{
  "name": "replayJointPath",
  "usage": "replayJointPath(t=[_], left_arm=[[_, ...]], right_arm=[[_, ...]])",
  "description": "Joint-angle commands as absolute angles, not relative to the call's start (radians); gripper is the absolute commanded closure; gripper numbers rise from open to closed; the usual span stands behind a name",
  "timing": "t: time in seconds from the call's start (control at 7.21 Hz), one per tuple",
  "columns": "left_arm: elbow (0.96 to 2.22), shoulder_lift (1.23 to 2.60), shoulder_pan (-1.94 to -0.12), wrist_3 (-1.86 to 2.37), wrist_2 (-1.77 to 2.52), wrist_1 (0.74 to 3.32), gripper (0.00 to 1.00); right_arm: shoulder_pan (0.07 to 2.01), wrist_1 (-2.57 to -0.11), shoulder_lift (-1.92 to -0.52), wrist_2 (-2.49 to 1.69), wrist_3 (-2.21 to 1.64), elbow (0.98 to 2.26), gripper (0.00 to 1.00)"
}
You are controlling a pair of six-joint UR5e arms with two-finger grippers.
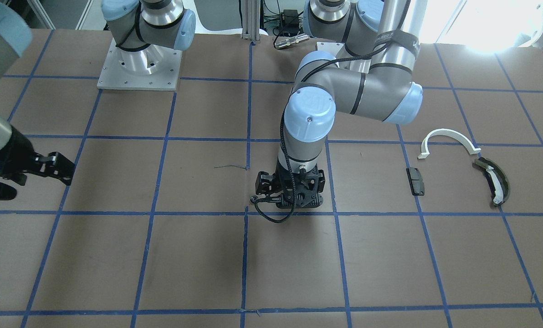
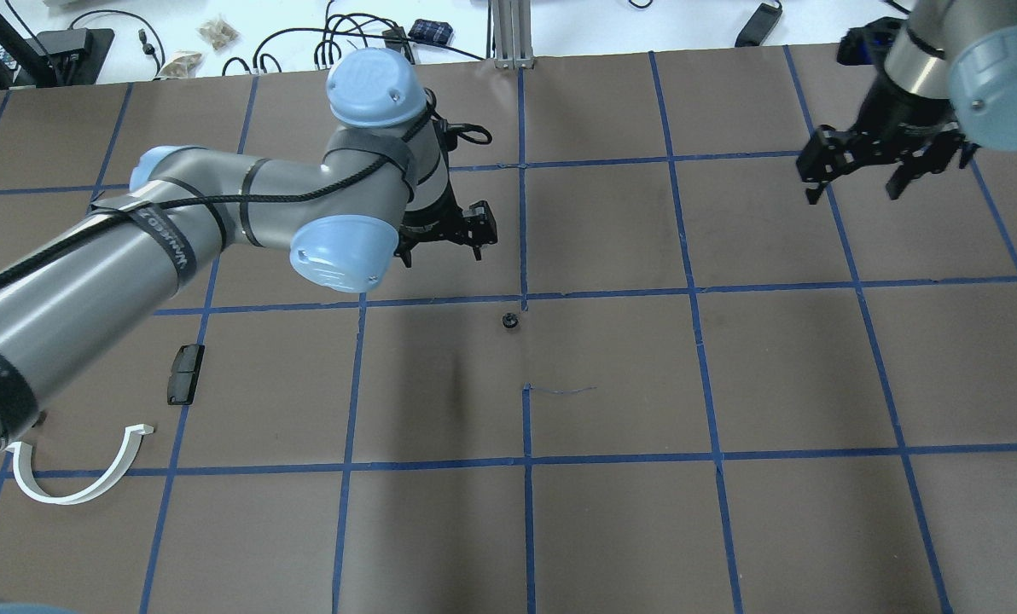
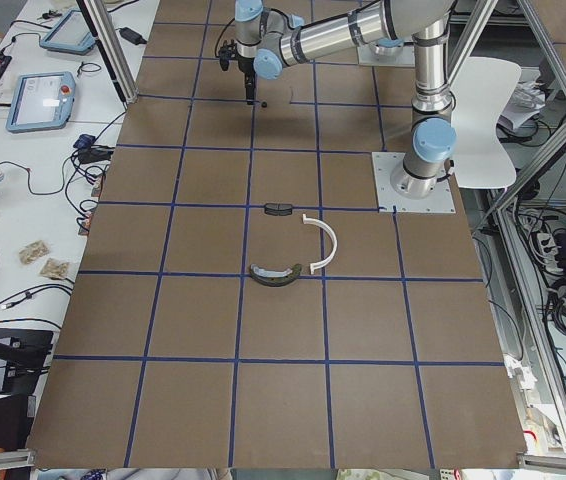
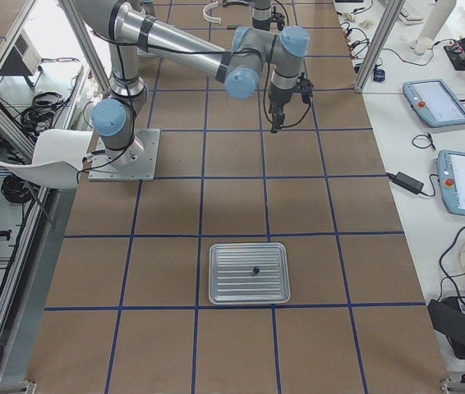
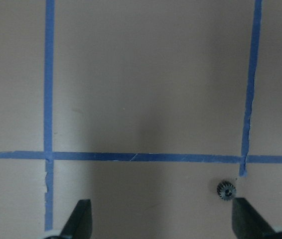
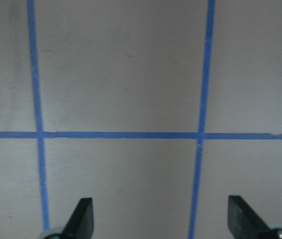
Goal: Place bearing gear from tray to pile
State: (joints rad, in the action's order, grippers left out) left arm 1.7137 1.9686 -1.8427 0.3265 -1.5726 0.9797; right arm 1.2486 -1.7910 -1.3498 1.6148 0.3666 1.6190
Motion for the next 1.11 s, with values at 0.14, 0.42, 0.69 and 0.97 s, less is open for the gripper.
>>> replayJointPath(t=[0.14, 0.42, 0.69, 0.97], left_arm=[[1.718, 2.065, -1.933, 0.435, -1.606, 0.874, 0.00], [1.720, 2.095, -1.962, 0.460, -1.626, 0.873, 0.02], [1.730, 2.100, -1.963, 0.453, -1.625, 0.874, 0.06], [1.756, 2.106, -1.963, 0.459, -1.623, 0.870, 0.15]], right_arm=[[0.999, -1.955, -1.223, 1.660, 0.753, 1.600, 0.06], [0.924, -2.022, -1.169, 1.657, 0.900, 1.603, 0.06], [0.820, -2.099, -1.112, 1.644, 1.077, 1.601, 0.07], [0.705, -2.178, -1.008, 1.612, 1.205, 1.574, 0.08]])
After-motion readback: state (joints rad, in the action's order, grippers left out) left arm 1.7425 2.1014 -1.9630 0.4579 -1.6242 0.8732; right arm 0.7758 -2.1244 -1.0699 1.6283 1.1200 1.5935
